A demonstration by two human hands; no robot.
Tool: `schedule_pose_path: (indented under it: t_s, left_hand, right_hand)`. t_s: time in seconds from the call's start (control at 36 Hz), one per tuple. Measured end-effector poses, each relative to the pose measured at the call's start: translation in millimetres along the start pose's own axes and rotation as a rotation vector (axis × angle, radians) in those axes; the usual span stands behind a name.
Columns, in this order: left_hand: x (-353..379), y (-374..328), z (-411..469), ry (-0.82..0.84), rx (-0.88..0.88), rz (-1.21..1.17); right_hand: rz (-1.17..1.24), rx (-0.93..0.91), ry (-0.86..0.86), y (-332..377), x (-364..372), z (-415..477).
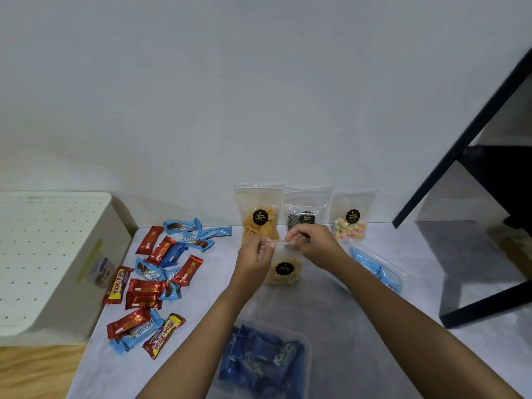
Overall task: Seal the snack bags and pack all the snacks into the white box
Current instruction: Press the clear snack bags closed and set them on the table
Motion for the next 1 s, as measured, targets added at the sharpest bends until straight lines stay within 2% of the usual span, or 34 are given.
schedule_pose_path:
  t_s: [0.19, 0.33, 0.5, 0.58, 0.72, 0.83, 1.0]
  left_hand:
    - [-13, -12, 4, -0.018, 0.086, 0.074]
    - [-14, -12, 0, -0.017, 0.032, 0.045]
    - [-20, -14, -7, -0.208, 0.014, 0.066]
    - [-24, -8, -14, -0.317, -0.082, 0.032]
    - [-3, -5, -24, -0.218, -0.149, -0.079]
    - [6, -2, -27, -0.217, -0.204, -0.161]
    - [11, 2, -23, -0.175, -0.293, -0.215]
  right_hand:
    - [-0.007, -0.010, 0.002, -3, 1, -2]
    - [0.011, -0.021, -0.022, -8, -4, -6]
    - [-0.006, -0.062, -0.080, 0, -7, -10]
    - [-0.020, -0.084, -0.087, 1, -7, -14]
    - [-0.034, -0.142, -0.078, 1, -6, -19]
    - [-0.055, -0.176, -0.055, 3, -4, -22]
    - [-0.032, -0.132, 0.007, -2, -1, -23]
Point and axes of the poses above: each hand's wrist, its own z-axis towards the middle knuckle, its own x-axis out of the palm, y = z × x, the point moved 8 cm from there along z, towards the middle knuckle, and after that the axes turned 10 degrees about x, right-handed, at the moved point
